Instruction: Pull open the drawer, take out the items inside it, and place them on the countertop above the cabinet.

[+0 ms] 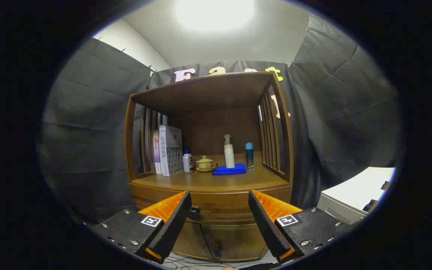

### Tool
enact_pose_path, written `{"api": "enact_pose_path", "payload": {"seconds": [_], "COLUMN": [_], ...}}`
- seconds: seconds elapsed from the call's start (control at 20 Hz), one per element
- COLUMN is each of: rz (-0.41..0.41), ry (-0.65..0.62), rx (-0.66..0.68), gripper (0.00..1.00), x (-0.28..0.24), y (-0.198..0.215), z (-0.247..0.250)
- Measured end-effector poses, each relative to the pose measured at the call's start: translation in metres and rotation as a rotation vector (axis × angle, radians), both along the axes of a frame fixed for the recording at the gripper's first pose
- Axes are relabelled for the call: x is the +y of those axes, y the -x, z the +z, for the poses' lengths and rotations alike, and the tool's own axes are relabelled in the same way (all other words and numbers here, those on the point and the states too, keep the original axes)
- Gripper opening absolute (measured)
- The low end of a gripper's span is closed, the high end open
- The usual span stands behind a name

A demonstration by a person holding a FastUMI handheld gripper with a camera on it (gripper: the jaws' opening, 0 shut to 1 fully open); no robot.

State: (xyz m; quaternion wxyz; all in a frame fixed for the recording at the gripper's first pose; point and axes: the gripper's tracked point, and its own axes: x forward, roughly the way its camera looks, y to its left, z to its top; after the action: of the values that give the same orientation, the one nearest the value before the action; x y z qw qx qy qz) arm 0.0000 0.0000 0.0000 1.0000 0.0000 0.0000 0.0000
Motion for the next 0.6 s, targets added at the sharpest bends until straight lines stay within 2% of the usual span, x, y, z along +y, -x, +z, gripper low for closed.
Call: {"api": "enact_pose_path", "payload": {"seconds": [0.6], "rz": [0.032], "ry": [0.002], "rx": [0.005], "gripper": [0.95], "x": [0.009], "y": [-0.006], "z": [-0.010]}}
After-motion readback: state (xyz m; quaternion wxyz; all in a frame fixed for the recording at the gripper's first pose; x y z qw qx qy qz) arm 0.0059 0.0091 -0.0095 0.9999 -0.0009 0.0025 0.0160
